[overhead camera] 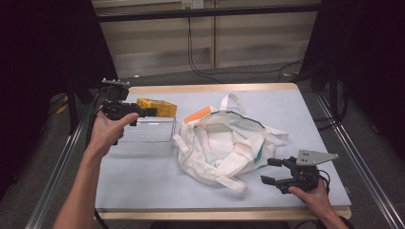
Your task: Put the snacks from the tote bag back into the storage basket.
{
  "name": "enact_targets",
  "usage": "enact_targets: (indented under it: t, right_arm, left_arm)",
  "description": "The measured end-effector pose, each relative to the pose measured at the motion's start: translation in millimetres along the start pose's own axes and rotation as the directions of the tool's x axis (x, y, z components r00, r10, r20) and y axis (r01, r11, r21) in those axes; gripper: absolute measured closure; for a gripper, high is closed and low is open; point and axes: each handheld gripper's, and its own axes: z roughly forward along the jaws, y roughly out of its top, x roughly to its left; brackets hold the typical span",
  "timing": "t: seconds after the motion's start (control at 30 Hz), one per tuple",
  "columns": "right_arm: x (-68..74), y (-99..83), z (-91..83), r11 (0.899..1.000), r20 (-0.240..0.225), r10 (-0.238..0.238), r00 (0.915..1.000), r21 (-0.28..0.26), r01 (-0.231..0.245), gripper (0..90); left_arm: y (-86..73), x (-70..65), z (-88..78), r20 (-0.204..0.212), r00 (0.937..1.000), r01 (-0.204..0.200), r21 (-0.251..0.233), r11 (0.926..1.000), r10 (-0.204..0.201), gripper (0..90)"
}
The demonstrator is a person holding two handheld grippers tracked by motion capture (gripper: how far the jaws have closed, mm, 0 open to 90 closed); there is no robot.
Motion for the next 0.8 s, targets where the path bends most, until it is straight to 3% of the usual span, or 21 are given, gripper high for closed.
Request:
enact_targets:
  t: [0.27, 0.43, 0.5, 0.67, 0.8]
  right_arm:
    - [0.1, 0.1, 0.0, 1.0, 0.005, -0.001, 1.0, 0.001, 0.001, 27.8]
    - [0.0, 0.2, 0.3, 1.0, 0.006, 0.003, 1.0, 0.004, -0.003, 27.7]
    - [0.7, 0.1, 0.4, 1.0, 0.004, -0.003, 1.0, 0.007, 0.002, 27.7]
    - [1.0, -0.1, -0.1, 1.0, 0.003, -0.002, 1.0, 0.006, 0.002, 27.7]
    - [1.8, 0.2, 0.1, 1.0, 0.007, -0.004, 1.0, 0.006, 0.004, 27.7]
  left_arm:
    - [5.9, 11.1, -4.6, -0.057, 0.9976, 0.041, 0.034, 0.9986, -0.039, 27.7]
    - [12.3, 12.6, -0.5, -0.11, 0.9916, 0.074, 0.058, 0.9956, -0.067, 27.7]
    - [15.7, 15.3, 3.2, -0.141, 0.988, 0.076, 0.089, 0.9932, -0.063, 27.7]
    - [23.1, 18.5, 7.9, -0.144, 0.9864, 0.098, 0.126, 0.9872, -0.08, 27.7]
    - [27.8, 21.4, 19.1, -0.178, 0.9813, 0.105, 0.177, 0.9786, -0.073, 27.7]
